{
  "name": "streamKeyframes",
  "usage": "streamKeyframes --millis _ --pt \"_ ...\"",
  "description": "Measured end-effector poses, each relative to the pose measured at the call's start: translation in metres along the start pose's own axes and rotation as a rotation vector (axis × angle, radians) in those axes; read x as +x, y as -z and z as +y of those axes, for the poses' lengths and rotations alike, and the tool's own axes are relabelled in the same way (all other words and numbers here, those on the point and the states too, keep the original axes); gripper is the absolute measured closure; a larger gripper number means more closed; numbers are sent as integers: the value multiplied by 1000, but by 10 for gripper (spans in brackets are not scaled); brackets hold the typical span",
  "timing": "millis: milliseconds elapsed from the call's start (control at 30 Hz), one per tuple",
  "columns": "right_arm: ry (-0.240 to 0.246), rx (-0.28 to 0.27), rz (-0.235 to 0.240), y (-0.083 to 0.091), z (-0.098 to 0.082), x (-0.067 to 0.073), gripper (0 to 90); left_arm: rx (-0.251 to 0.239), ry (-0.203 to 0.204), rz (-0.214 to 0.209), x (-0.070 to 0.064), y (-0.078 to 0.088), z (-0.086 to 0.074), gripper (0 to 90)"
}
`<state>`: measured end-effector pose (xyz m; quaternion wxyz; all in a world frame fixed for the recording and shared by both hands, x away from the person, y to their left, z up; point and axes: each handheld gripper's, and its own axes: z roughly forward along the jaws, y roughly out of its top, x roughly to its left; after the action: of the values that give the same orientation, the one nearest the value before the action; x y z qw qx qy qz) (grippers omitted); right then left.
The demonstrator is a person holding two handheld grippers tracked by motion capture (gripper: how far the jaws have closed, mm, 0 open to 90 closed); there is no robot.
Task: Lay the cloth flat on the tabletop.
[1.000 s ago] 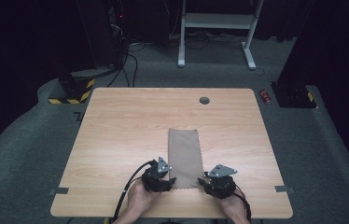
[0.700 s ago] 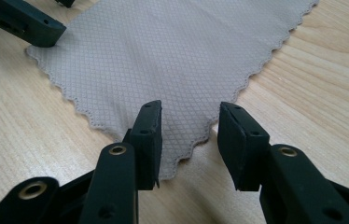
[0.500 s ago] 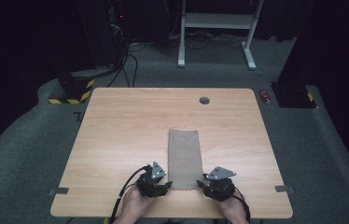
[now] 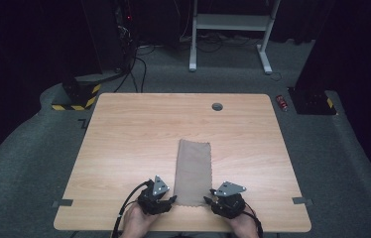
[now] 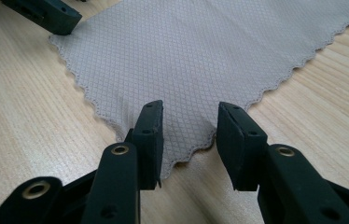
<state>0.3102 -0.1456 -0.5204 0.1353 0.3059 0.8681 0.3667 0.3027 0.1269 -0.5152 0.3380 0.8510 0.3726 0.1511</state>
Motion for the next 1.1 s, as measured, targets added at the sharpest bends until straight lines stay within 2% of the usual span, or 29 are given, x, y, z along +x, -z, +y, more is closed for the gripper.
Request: streamKeyframes --millis 200,267,400,467,533,633,700,800,900,967,1100 --pt "7 11 10 0 2 -1 564 7 9 3 -2 2 -2 512" --pt "-8 16 15 0 3 -3 558 16 9 3 -1 4 -2 516" --pt "-30 -26 -5 2 8 -9 564 7 4 1 0 0 4 517" --pt "-43 -41 -22 0 10 -14 580 -14 -5 -3 2 -4 12 522" --pt "-66 -45 -25 -4 13 -19 595 -50 1 -43 6 -10 23 525" --pt "-79 -41 -22 -12 19 -25 603 -76 -13 -70 15 -24 42 523" --pt "-79 -36 -25 -17 24 -27 606 -77 11 -78 24 -36 54 520" --pt "-80 -24 -30 -24 31 -31 615 -83 57 -64 41 -53 71 521" --pt "-83 -25 -30 -32 37 -36 642 -88 80 -55 52 -64 83 523" --pt "-96 -19 -13 -37 41 -39 687 -82 78 -40 58 -71 90 518" --pt "-87 -14 1 -46 50 -43 741 -81 79 -16 68 -81 104 515"
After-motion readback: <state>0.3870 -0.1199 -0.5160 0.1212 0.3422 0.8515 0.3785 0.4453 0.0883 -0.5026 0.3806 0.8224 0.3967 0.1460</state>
